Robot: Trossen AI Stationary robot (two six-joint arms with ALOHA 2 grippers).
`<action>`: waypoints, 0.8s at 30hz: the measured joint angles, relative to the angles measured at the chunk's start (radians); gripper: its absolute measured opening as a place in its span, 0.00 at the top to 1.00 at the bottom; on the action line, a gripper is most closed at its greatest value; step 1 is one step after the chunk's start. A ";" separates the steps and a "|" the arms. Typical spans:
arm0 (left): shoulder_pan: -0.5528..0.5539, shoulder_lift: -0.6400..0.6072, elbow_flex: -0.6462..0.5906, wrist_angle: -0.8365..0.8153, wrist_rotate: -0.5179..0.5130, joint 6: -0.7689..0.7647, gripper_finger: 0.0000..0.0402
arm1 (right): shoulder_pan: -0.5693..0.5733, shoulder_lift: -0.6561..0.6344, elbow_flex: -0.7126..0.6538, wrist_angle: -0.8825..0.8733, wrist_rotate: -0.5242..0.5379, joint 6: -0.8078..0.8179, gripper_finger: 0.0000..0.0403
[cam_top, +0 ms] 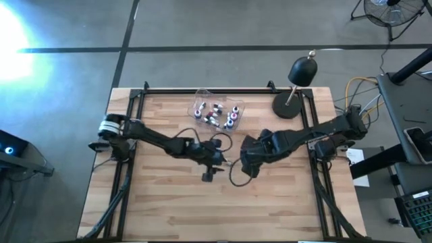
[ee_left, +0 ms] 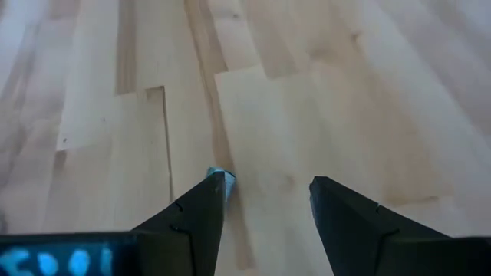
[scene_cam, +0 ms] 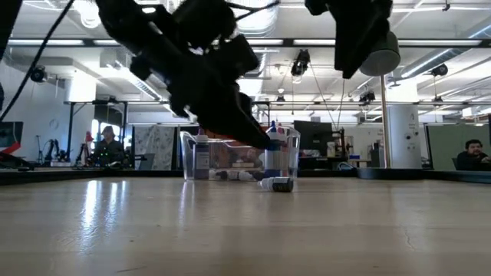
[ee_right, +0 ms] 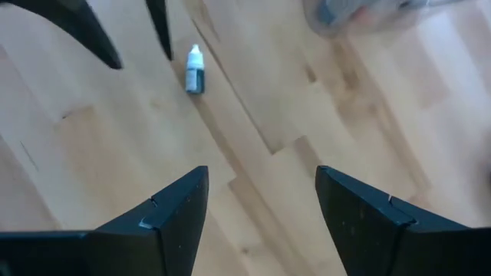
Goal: Pick & Place food coloring
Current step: Put the small green food coloring bottle into the transparent bin
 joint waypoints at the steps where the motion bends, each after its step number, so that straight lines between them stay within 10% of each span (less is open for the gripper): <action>1: 0.004 0.019 0.018 -0.006 0.000 0.018 0.58 | 0.010 0.000 -0.004 0.000 0.000 0.023 0.42; 24: 0.091 0.170 0.116 -0.114 0.119 0.095 0.62 | 0.121 0.000 -0.022 0.003 0.083 0.324 0.42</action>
